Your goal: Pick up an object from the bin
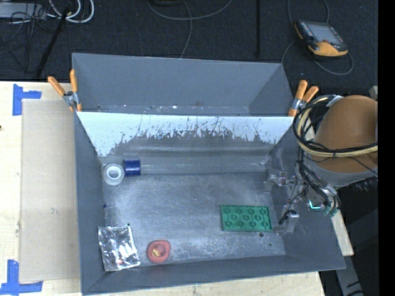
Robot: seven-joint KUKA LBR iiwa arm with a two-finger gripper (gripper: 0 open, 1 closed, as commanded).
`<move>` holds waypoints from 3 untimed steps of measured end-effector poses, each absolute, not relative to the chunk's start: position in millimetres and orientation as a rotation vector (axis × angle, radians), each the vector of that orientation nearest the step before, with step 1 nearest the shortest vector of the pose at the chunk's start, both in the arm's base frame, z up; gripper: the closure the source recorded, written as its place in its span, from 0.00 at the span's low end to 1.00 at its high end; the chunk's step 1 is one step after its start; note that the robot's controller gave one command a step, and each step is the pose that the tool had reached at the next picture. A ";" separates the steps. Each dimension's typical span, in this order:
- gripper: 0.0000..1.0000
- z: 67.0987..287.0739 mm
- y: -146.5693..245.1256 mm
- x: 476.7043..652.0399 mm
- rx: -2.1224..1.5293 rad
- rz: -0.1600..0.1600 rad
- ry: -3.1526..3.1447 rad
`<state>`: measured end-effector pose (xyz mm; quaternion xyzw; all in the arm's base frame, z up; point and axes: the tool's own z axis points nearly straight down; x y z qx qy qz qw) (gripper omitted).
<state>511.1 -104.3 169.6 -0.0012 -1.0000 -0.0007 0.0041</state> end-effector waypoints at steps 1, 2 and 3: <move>0.00 66.3 -94.8 518.0 -0.317 -0.003 -3.118; 0.00 101.0 -86.8 513.5 -0.325 -0.001 -3.126; 0.00 105.3 -90.7 521.0 -0.383 -0.001 -3.119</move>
Offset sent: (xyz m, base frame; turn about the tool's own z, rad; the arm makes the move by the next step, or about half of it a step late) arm 0.0086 0.0085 -0.0996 0.2004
